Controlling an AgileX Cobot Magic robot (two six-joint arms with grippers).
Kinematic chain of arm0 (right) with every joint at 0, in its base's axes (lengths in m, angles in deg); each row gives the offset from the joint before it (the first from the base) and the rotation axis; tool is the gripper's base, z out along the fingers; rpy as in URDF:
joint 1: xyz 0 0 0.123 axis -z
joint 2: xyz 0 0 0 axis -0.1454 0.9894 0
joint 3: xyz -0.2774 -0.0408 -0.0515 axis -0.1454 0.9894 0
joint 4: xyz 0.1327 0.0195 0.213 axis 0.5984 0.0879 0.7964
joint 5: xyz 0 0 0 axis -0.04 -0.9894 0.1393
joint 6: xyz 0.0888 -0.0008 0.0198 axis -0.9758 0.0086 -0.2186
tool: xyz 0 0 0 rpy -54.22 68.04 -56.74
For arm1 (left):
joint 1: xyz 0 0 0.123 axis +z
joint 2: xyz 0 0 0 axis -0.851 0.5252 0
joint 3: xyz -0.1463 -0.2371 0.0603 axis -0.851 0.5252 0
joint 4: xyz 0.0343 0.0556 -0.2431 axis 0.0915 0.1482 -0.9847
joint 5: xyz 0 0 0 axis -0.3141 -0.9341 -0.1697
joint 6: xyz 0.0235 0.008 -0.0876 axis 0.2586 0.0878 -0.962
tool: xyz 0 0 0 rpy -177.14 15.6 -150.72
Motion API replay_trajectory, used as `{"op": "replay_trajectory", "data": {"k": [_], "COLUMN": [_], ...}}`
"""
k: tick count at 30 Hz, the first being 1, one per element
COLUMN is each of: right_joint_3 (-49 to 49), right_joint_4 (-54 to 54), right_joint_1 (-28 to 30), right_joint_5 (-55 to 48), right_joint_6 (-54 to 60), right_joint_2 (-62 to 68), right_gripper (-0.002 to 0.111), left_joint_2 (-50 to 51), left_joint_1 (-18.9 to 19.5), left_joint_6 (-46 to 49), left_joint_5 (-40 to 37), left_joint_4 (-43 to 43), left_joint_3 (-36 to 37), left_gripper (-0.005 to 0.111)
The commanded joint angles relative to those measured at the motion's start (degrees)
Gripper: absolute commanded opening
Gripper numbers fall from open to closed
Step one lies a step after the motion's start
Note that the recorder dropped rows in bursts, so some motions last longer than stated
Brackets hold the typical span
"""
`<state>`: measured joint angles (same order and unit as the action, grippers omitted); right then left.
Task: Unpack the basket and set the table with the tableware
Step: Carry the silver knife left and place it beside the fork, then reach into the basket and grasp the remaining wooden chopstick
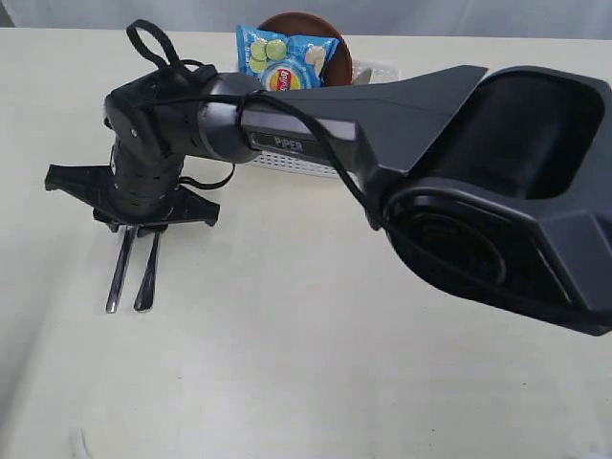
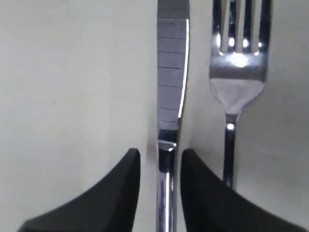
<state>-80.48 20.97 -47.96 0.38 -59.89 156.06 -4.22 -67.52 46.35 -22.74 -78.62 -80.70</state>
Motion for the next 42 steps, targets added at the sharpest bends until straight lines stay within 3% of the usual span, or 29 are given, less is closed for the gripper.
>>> {"op": "replay_trajectory", "data": {"k": [1,12,19,24,26,29,42], "right_joint_3": [-0.4,-0.5,-0.5,-0.5,-0.5,-0.5,-0.5], "right_joint_4": [-0.6,-2.0,-2.6,-3.4,-3.2,-5.4,-6.9], "right_joint_1": [0.2,2.0,12.7,19.1,20.1,20.2,20.2], "right_joint_5": [1.6,-1.6,-14.8,-13.7,-13.3,-6.7,4.1], "right_joint_6": [1.2,23.1,51.0,61.1,64.6,66.1,69.2], "right_joint_2": [-2.9,-15.0,-21.6,-19.4,-17.1,-13.1,-6.6], "right_gripper": [0.029,0.029,0.029,0.029,0.036,0.047,0.046], "left_joint_2": [-0.2,-0.2,-0.2,-0.2,-0.2,-0.2,-0.2], "left_joint_1": [-0.1,-0.1,-0.1,-0.1,-0.1,-0.1,-0.1], "left_joint_6": [0.0,0.0,0.0,0.0,0.0,0.0,0.0], "left_joint_5": [0.4,0.4,0.4,0.4,0.4,0.4,0.4], "left_joint_4": [-0.2,-0.2,-0.2,-0.2,-0.2,-0.2,-0.2], "left_joint_3": [0.2,0.2,0.2,0.2,0.2,0.2,0.2], "left_gripper": [0.0,0.0,0.0,0.0,0.0,0.0,0.0]}}
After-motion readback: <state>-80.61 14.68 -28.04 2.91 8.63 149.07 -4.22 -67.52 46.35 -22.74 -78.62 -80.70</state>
